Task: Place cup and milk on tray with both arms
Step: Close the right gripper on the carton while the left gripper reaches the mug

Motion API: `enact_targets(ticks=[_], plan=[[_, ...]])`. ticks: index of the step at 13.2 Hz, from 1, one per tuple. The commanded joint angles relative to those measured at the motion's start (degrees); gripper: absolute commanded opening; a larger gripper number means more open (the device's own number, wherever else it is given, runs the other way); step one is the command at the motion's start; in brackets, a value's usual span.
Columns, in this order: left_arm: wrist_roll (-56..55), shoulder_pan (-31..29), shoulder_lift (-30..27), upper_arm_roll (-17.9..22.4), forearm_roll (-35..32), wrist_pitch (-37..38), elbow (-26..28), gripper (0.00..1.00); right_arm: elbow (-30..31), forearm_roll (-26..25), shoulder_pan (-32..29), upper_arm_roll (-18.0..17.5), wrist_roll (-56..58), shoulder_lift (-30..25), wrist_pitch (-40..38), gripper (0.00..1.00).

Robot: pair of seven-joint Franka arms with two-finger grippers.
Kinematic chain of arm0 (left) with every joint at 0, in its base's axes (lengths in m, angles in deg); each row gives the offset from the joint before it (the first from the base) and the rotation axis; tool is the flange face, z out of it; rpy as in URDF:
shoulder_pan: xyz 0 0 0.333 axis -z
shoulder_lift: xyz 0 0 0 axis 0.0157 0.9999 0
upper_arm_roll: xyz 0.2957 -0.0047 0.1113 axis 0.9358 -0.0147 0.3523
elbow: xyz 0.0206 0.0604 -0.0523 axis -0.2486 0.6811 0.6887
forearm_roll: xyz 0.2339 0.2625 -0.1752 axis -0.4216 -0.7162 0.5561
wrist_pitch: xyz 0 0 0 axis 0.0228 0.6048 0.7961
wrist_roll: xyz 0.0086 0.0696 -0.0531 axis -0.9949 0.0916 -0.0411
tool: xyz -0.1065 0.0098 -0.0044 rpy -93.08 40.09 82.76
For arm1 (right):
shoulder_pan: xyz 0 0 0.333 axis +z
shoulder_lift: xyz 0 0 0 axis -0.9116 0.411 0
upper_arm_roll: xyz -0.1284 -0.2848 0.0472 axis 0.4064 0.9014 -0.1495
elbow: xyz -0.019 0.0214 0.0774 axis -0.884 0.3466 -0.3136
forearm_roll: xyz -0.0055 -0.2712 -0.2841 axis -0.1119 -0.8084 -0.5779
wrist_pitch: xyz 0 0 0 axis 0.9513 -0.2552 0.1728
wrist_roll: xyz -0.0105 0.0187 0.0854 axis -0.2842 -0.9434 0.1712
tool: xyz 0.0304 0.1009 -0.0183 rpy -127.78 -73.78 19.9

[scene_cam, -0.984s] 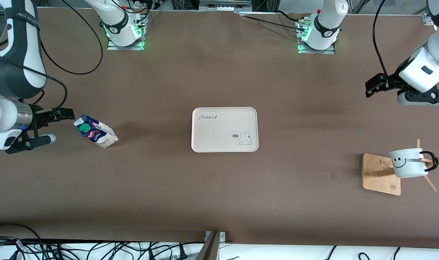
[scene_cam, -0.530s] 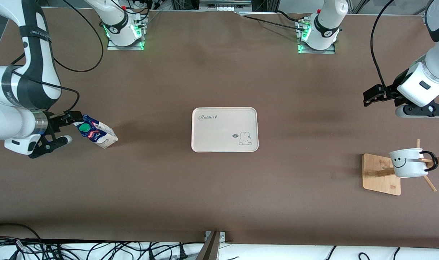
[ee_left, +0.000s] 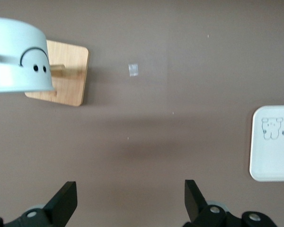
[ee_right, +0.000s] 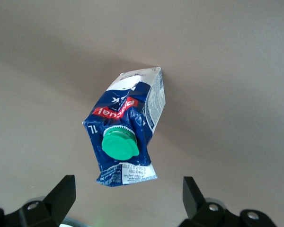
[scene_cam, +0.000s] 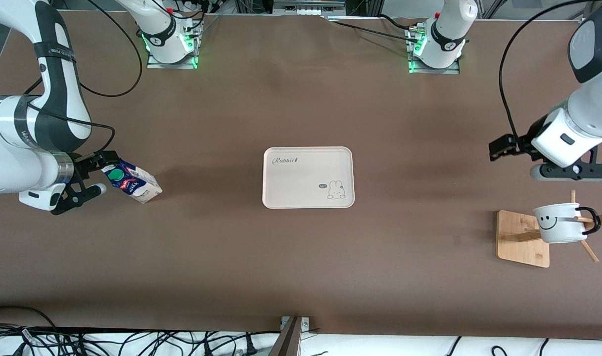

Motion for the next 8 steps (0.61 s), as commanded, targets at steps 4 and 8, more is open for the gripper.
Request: enact_targets(ticks=[4,8], plan=[[-4.17,-4.21,-3.15,-0.02,0.9,-17.93,10.02,1.0,4.55,-0.81,-0.1,-0.13,1.02,-1.84,4.14,1.0],[-7.27,-7.01,-8.95,-0.11,0.9,-34.26,24.68,1.0,6.4,-0.9,-0.01,-0.13,1.1,-2.28,5.81,1.0]])
